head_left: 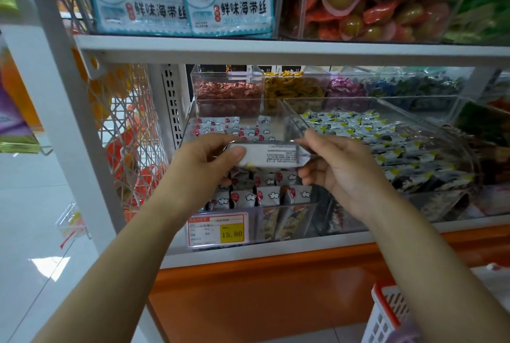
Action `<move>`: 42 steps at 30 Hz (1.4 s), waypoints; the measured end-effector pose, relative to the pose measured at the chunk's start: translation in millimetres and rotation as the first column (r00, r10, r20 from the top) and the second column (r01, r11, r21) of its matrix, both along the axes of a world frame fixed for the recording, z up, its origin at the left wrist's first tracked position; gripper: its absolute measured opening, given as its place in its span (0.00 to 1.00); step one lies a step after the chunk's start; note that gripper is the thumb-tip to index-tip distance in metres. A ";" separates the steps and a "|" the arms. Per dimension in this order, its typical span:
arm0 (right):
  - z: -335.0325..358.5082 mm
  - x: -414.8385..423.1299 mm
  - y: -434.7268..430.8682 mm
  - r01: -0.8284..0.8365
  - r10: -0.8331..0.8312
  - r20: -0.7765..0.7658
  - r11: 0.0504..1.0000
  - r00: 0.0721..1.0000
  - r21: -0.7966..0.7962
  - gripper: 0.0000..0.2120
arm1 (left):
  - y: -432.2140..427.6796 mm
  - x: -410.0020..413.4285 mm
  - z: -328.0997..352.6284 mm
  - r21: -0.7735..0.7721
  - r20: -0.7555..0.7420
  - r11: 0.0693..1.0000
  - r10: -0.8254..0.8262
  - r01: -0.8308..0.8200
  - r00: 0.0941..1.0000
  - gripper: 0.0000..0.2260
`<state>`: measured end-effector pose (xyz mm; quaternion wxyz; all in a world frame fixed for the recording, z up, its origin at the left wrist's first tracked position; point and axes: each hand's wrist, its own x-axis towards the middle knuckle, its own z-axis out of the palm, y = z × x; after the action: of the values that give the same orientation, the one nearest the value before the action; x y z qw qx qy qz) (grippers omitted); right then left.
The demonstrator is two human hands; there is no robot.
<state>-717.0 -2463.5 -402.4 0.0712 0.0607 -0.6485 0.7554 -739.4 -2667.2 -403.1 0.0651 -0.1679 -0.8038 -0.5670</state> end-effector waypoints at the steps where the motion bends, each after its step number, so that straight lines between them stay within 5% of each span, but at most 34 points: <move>1: 0.3 -0.6 0.1 -0.036 0.037 0.007 0.999 0.999 -0.040 0.16 | 0.2 -1.0 -1.5 0.000 -0.011 0.999 0.035 -0.035 0.999 0.05; 3: 0.9 0.0 -1.0 -0.098 0.097 -0.021 0.995 0.995 -0.020 0.20 | 0.5 -2.5 -3.7 0.017 -0.034 0.994 0.107 -0.107 0.994 0.05; 5: -1.4 0.5 -3.8 -0.045 0.062 -0.077 0.979 0.995 0.198 0.22 | 2.9 -2.8 -4.8 0.007 -0.063 0.987 0.161 -0.161 0.985 0.06; 8: -4.1 0.9 -11.0 0.108 -0.026 -0.200 0.904 0.979 0.413 0.14 | 9.8 -2.7 -6.1 -0.065 -0.118 0.979 0.182 -0.191 0.976 0.08; 12: -1.7 -4.9 -8.7 0.263 -0.199 -0.237 0.923 0.951 0.280 0.11 | 18.2 -5.0 -4.8 -0.062 -0.130 0.980 0.181 -0.190 0.975 0.12; 16: 2.2 -17.1 1.6 0.391 -0.368 -0.171 0.911 0.914 0.130 0.13 | 22.5 -12.7 -7.0 -0.274 -0.214 0.939 0.151 -0.208 0.965 0.18; 23: 19.7 -64.5 -5.6 0.389 -0.347 -0.196 0.887 0.917 0.248 0.10 | 24.5 -45.9 -18.5 -0.765 -0.141 0.636 -0.006 -0.105 0.990 0.24; 26: 28.7 -100.0 -11.9 0.434 -0.351 -0.268 0.809 0.897 0.395 0.09 | 25.6 -56.7 -25.2 -0.804 -0.108 0.591 -0.038 -0.064 0.993 0.24; 31: 30.8 -152.7 -21.0 0.531 -0.280 -0.452 0.404 0.847 0.744 0.14 | 27.2 -66.0 -33.8 -0.814 -0.120 0.577 -0.053 -0.068 0.991 0.25; 36: 28.6 -172.0 -29.7 0.515 -0.164 -0.491 0.359 0.856 0.778 0.12 | 27.3 -66.7 -35.1 -0.803 -0.098 0.595 -0.051 -0.048 0.994 0.25; 42: 24.1 -167.9 -24.6 0.585 -0.272 -0.519 0.430 0.810 0.688 0.13 | 26.7 -69.0 -24.3 -0.750 -0.160 0.653 -0.029 -0.103 0.987 0.25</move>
<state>-884.9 -2488.1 -378.3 0.3344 0.0427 -0.8942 0.2946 -808.4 -2640.5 -427.3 0.0643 -0.2076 -0.9621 -0.1648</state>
